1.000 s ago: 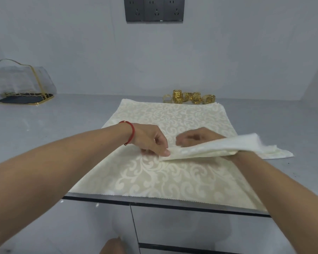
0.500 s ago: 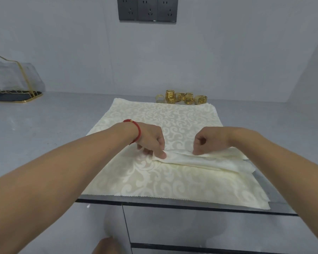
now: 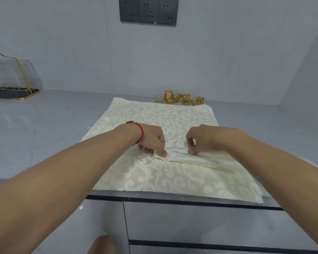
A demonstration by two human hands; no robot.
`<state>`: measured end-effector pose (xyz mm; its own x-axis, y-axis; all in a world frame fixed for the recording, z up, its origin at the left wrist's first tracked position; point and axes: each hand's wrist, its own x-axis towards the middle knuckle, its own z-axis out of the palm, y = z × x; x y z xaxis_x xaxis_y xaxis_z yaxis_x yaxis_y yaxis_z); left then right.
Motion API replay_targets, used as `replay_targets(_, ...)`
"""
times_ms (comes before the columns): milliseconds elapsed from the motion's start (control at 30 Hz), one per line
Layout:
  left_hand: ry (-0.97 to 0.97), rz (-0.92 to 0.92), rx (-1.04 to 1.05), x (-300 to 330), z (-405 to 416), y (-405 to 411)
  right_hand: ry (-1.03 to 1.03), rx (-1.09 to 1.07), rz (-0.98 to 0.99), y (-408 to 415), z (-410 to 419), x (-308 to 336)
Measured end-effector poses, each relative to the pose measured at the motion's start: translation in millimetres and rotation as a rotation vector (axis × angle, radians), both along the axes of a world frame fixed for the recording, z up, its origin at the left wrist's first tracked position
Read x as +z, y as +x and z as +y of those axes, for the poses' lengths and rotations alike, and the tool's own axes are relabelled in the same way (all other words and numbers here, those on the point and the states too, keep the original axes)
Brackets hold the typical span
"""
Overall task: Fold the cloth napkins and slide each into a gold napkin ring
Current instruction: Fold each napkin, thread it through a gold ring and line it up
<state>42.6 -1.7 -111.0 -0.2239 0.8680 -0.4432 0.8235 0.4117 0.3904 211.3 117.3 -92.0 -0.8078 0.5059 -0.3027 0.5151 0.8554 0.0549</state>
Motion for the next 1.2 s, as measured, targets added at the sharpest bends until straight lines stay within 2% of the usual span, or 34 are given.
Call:
replay_targets(133,-0.003,-0.003,0.000,1,0,0,-0.553,-0.123,-0.015,8,13,27)
replay_targets(200,-0.001,-0.026,0.009,1,-1,0,-0.691,-0.104,-0.005,15,18,32)
replay_targets(300,-0.004,-0.037,0.008,1,-1,0,-0.630,-0.005,0.054,18,24,23)
replay_targets(500,-0.042,-0.062,-0.007,1,0,-1,-0.424,0.021,0.109,7,20,-4)
replay_targets(733,-0.023,-0.018,-0.067,11,-4,-13,-0.495,0.021,0.259,6,27,-13)
replay_targets(1000,0.162,-0.030,0.068,10,-15,-4,-0.502,0.009,0.370,1,24,-18)
replay_targets(1133,0.316,0.277,-0.114,-6,-13,23,-0.398,0.039,0.398,2,18,-19)
replay_targets(1200,0.375,0.389,-0.115,-11,-10,29,-0.264,0.108,0.441,4,9,-21)
